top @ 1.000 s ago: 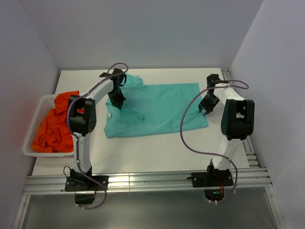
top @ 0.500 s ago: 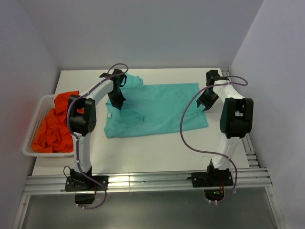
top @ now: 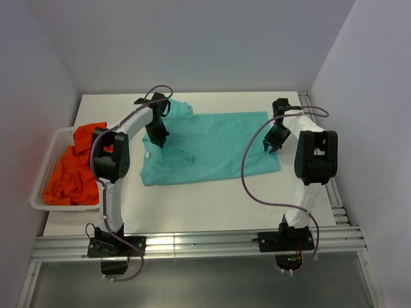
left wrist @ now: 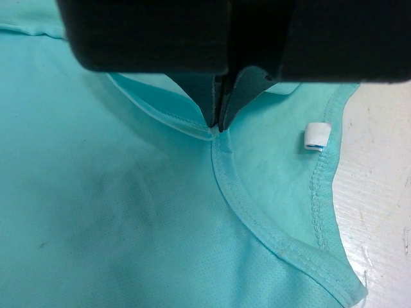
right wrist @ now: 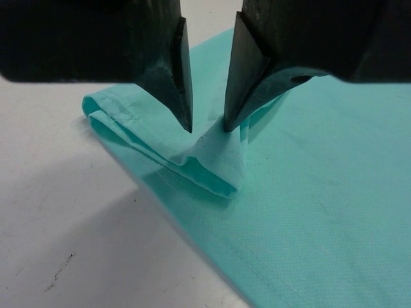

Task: Fold and stack the t-shirts
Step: Fold the tshirt

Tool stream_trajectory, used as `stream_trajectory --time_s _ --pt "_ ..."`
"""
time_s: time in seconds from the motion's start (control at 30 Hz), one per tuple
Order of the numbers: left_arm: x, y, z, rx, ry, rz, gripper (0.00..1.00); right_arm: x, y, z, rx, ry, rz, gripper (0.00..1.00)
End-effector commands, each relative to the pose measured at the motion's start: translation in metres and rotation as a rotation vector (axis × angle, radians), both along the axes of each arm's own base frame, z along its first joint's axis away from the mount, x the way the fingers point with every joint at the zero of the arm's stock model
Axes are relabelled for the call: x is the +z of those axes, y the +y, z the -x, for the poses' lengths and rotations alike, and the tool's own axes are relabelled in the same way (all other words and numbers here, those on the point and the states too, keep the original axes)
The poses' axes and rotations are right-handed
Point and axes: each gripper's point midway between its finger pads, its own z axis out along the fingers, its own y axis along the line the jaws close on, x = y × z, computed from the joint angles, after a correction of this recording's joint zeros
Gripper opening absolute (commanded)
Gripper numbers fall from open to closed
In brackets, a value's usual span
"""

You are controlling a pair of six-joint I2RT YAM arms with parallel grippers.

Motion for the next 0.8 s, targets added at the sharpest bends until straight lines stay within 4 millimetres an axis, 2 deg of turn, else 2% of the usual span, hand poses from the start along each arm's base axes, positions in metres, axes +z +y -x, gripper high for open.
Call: stream_trajectory --time_s 0.0,0.27,0.3,0.43,0.47,0.6,0.77 --pt "0.017 0.002 -0.007 -0.013 -0.053 -0.004 0.0 -0.007 -0.004 0.007 -0.006 0.026 0.033 0.32" --pt "0.016 0.004 -0.007 -0.018 -0.052 -0.004 0.0 -0.015 -0.004 0.006 -0.009 0.036 0.034 0.21" --pt "0.016 0.004 -0.007 -0.019 -0.054 -0.004 0.0 -0.014 -0.004 0.004 -0.007 0.03 0.033 0.14" --pt "0.018 0.004 -0.008 -0.023 -0.057 -0.006 0.0 -0.014 -0.003 0.0 -0.011 0.027 0.029 0.06" --pt "0.017 0.004 -0.008 -0.023 -0.054 -0.007 0.0 -0.013 -0.003 -0.001 -0.011 0.021 0.028 0.0" --pt "0.024 0.005 -0.009 -0.023 -0.064 -0.009 0.0 -0.007 -0.002 -0.006 -0.005 0.006 0.021 0.0" --pt "0.051 0.009 -0.013 -0.018 -0.114 -0.018 0.0 0.017 -0.004 -0.01 -0.004 -0.035 0.034 0.0"
